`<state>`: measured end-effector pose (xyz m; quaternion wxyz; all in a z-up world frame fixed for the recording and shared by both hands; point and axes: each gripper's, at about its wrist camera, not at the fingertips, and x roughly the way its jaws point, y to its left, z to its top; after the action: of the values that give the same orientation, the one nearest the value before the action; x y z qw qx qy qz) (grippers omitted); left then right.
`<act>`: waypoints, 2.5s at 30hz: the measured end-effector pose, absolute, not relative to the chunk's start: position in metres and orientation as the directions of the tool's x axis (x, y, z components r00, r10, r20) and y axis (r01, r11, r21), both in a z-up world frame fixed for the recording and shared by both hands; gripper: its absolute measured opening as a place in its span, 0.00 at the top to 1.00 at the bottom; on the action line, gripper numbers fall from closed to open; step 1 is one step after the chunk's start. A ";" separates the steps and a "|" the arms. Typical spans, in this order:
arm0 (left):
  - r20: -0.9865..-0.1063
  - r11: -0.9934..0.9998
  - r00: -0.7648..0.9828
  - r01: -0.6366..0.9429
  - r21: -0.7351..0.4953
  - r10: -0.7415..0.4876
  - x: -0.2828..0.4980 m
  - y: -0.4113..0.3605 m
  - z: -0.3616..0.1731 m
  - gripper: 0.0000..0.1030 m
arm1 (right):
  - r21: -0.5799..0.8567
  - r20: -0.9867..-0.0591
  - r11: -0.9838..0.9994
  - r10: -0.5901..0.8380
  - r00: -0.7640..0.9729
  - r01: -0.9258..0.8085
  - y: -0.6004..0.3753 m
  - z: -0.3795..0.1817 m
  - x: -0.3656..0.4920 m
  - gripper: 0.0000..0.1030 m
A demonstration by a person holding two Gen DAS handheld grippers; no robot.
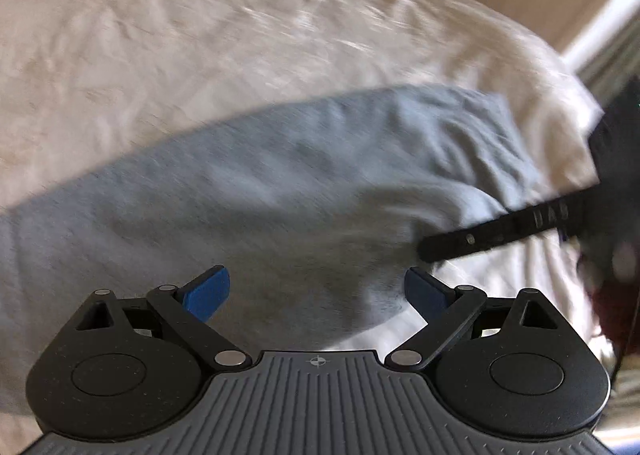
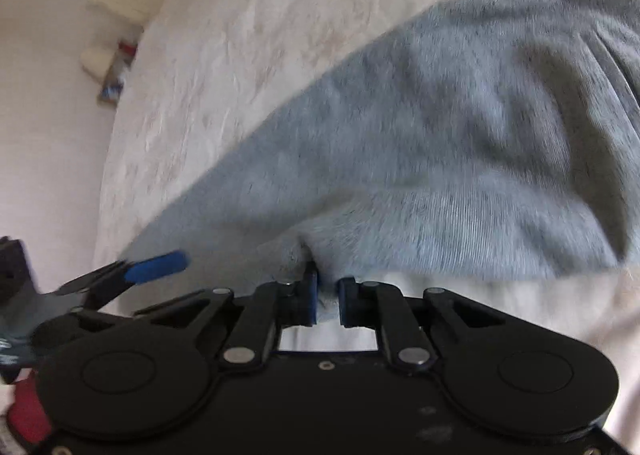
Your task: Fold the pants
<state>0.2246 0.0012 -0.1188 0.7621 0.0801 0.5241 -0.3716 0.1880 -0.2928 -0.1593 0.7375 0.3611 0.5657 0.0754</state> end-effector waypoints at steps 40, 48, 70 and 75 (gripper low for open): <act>-0.804 0.676 0.311 0.722 -0.147 -0.507 0.160 -0.054 -0.171 0.15 | 0.398 -0.900 0.880 0.320 0.296 0.259 -0.301 -0.150 0.083 0.50; -0.831 0.641 0.240 0.749 -0.170 -0.501 0.147 -0.058 -0.182 0.15 | 0.410 -0.894 0.870 0.322 0.312 0.275 -0.313 -0.146 0.078 0.48; -0.693 0.447 -0.020 0.751 -0.486 -0.720 0.129 -0.056 -0.142 0.13 | 0.332 -0.898 0.750 0.067 0.434 0.572 -0.427 -0.152 0.066 0.26; -0.753 0.552 0.052 0.713 -0.432 -0.656 0.127 -0.057 -0.162 0.13 | 0.355 -0.894 0.696 0.057 0.445 0.624 -0.449 -0.160 0.073 0.22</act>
<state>0.1266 -0.0568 -0.1620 0.7245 0.0285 0.5008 -0.4727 0.0731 -0.4491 -0.1605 0.7770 0.3446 0.4941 -0.1827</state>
